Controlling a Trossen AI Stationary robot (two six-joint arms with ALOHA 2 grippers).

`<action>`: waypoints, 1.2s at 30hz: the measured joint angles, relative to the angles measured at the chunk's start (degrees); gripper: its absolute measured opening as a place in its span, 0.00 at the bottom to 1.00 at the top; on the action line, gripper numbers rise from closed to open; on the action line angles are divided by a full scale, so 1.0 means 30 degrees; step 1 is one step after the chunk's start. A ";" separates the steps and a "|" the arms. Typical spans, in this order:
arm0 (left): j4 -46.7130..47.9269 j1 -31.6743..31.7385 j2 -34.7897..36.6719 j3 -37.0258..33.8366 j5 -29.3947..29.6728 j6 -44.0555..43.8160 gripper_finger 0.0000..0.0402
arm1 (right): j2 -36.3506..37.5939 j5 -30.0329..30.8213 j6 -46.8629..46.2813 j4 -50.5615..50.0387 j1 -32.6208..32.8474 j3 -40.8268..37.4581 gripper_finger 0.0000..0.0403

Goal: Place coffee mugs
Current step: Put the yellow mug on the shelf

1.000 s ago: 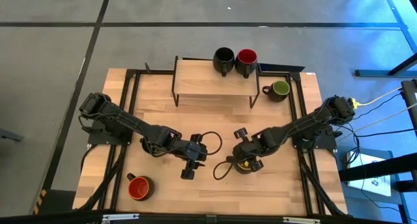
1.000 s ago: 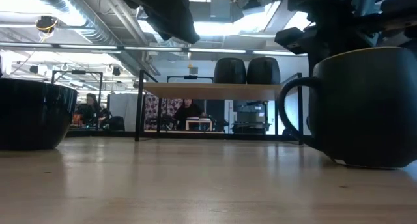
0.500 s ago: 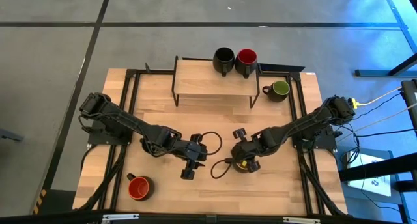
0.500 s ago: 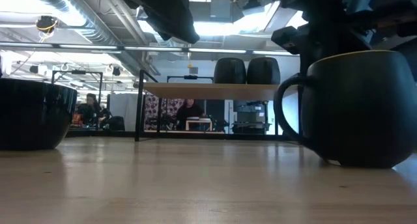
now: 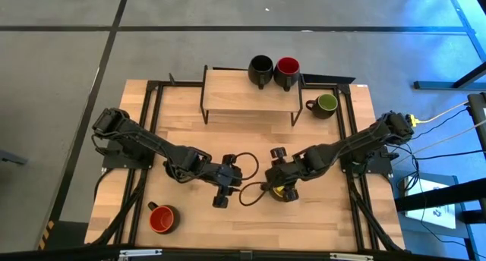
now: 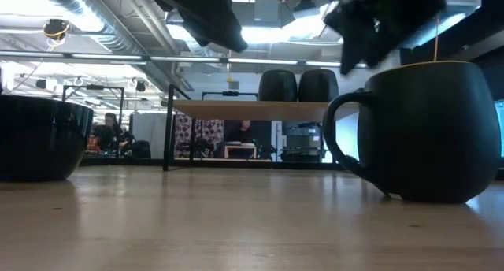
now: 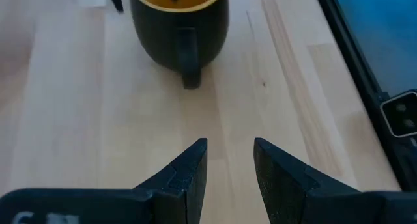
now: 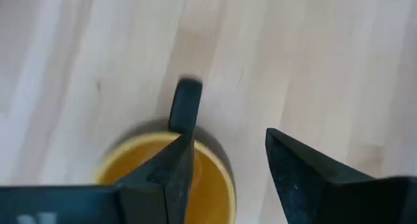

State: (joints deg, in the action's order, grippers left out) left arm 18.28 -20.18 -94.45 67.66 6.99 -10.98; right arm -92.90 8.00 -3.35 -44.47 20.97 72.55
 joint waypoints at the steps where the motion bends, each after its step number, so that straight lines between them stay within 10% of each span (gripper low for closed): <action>1: 0.0001 0.0000 0.0000 0.0000 0.0115 0.0006 0.30 | 0.0007 0.0019 -0.0451 -0.0398 -0.0007 0.0544 0.44; 11: -0.0798 0.0545 -0.0020 -0.0015 0.0325 0.0694 0.30 | 0.1043 0.0494 -0.7062 -0.4507 0.2179 0.4072 0.42; 23: -0.6265 0.1166 -0.2434 -0.0029 -0.0582 0.1047 0.30 | 0.3187 0.7368 -1.9198 -0.4799 0.9350 -0.0137 0.42; 36: -1.0058 0.1297 -0.5549 -0.0015 0.0883 0.0165 0.30 | 0.3184 0.8840 -2.5427 -0.4580 1.3919 -0.2527 0.42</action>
State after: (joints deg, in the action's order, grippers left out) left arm -11.89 -16.29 -111.10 67.61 9.64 -10.49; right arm -83.35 34.52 -79.63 -58.21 62.73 64.97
